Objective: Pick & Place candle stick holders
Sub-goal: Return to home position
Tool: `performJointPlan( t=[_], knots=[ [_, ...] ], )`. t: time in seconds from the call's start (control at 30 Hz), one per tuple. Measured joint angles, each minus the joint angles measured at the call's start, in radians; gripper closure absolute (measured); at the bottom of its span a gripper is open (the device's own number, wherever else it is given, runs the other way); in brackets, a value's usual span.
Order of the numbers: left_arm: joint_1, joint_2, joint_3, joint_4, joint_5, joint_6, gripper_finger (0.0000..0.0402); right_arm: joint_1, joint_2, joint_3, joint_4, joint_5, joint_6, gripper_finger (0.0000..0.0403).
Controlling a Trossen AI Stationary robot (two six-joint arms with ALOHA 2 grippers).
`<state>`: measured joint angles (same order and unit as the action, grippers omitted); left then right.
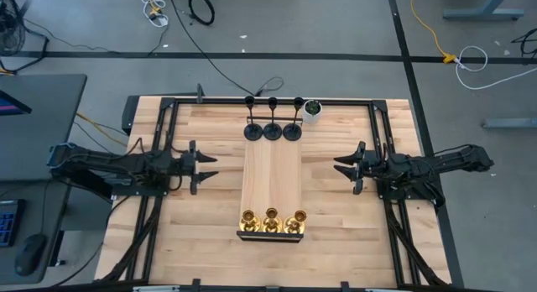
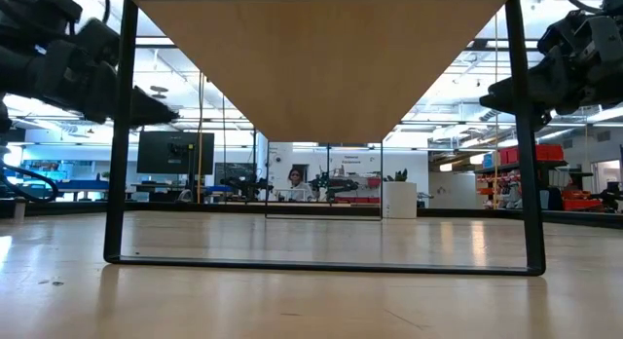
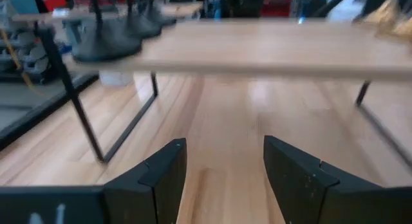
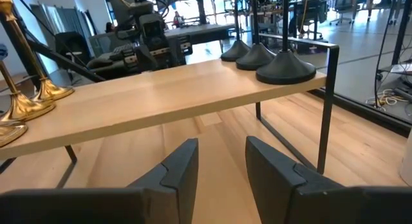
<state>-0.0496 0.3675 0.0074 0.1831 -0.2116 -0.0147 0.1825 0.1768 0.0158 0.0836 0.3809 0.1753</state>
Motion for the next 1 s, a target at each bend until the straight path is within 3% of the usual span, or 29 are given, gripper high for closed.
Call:
performJointPlan(
  t=[0.33,0.67,1.0],
  knots=[
    [0.023,-0.223,0.0,0.001,0.025,0.0,0.0195,0.0,0.0,0.0,0.004,0.0,0.0,0.0275],
    [0.034,-0.36,0.0,-0.001,0.025,0.0,0.0195,0.0,0.0,0.0,0.005,0.0,0.0,0.0275],
    [0.002,-0.367,0.0,0.029,0.025,0.0,0.0195,0.0,0.0,0.001,0.006,-0.008,0.0,0.0275]
  ],
)
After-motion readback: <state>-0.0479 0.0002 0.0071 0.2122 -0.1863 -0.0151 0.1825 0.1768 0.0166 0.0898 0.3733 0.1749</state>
